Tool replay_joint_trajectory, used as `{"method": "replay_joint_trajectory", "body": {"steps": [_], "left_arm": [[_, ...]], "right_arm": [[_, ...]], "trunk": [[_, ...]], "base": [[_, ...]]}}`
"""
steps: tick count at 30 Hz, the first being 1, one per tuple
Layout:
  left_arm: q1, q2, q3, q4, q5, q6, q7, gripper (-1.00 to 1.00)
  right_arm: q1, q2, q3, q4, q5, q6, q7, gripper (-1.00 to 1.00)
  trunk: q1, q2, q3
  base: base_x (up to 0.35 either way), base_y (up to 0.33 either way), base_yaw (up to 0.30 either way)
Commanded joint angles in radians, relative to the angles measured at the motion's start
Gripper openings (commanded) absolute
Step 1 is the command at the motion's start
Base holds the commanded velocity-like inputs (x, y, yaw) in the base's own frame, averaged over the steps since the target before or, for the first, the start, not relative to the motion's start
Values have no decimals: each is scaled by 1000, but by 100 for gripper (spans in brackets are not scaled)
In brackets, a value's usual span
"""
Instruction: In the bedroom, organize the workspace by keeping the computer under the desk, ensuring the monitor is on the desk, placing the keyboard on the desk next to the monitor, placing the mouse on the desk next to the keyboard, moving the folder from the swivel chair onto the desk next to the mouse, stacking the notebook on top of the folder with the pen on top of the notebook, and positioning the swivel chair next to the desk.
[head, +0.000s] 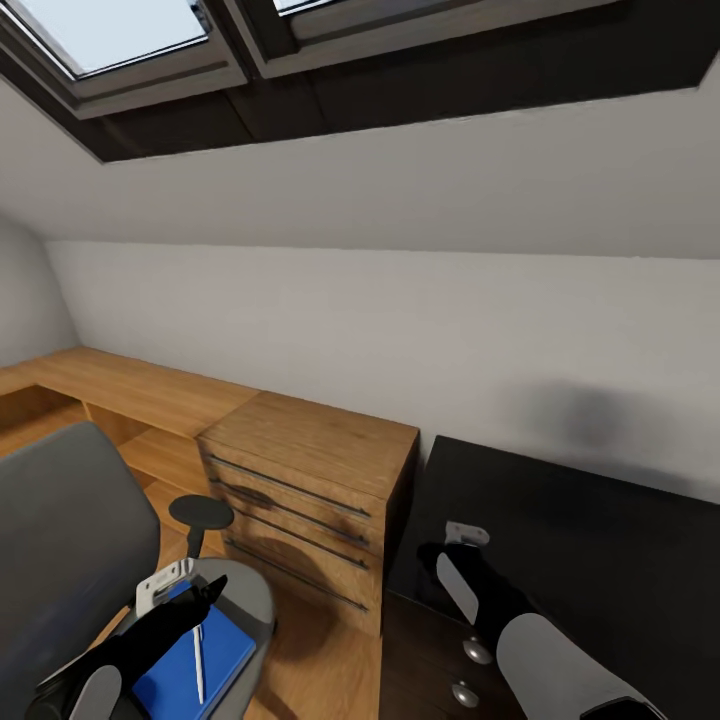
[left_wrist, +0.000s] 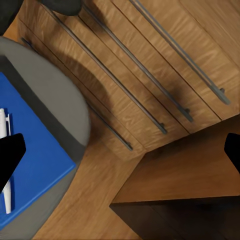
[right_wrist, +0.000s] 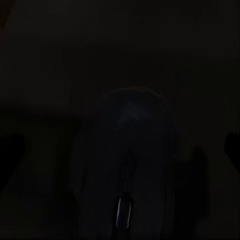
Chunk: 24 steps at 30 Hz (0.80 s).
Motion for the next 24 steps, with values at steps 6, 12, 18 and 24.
{"method": "replay_joint_trajectory", "body": {"steps": [6, 12, 18, 24], "left_arm": [[-1, 0, 2, -1, 11, 5, 8, 100], [-1, 0, 2, -1, 11, 5, 9, 100], [-1, 0, 2, -1, 11, 5, 9, 100], [-1, 0, 2, -1, 11, 5, 9, 100]], "right_arm": [[-1, -1, 7, -2, -22, 35, -10, 100], [-1, 0, 8, -2, -25, 48, -10, 100], [-1, 9, 8, -2, -25, 50, -10, 100], [-1, 11, 8, -2, -24, 52, -10, 100]], "trunk": [[0, -1, -1], [0, -1, -1], [0, -1, -1], [0, -1, -1]], "base": [[0, 0, 0], [0, 0, 0], [0, 0, 0], [0, 0, 0]]}}
